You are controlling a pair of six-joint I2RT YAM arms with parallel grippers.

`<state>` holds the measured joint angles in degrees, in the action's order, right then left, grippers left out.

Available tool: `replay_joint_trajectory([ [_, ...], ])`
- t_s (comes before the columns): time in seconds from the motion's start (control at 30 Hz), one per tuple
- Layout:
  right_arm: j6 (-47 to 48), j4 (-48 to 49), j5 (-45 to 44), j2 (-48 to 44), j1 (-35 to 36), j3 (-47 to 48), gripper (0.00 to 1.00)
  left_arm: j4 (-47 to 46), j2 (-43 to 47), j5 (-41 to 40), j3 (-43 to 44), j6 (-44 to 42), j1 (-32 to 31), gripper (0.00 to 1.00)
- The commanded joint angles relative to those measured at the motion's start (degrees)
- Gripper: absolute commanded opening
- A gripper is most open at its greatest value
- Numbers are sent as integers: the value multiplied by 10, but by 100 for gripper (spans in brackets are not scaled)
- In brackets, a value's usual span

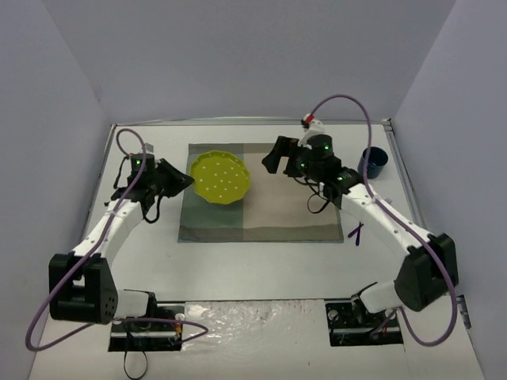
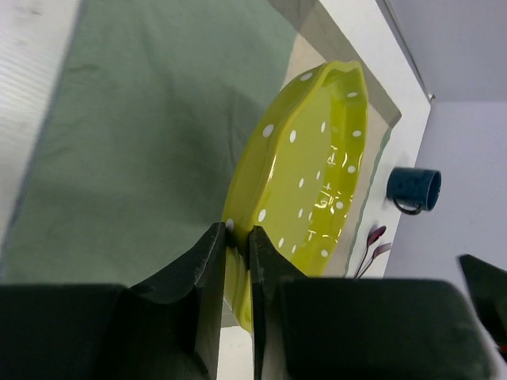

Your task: Set the dinner table for one person

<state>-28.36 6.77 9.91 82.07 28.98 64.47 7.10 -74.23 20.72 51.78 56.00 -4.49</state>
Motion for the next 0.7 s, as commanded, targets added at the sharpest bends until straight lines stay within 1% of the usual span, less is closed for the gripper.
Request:
replay_joint_trajectory([
  [0.0, 46, -20, -51, -104, -32, -27, 95, -168, -50, -7, 88, 55, -60, 0],
  [0.07, 50, -30, -58, -130, -41, -41, 95, -188, -85, -19, 106, 61, -96, 0],
  [0.17, 52, -40, -62, -154, -46, -52, 95, -229, -142, -19, 121, 78, -119, 0],
  [0.33, 60, -53, -64, -174, -54, -65, 96, -280, -203, -20, 146, 87, -137, 0],
  [0.47, 63, -59, -64, -176, -58, -68, 96, -301, -245, -21, 169, 89, -152, 0],
  [0.67, 68, -63, -64, -176, -64, -73, 96, -345, -282, -10, 170, 109, -155, 0],
])
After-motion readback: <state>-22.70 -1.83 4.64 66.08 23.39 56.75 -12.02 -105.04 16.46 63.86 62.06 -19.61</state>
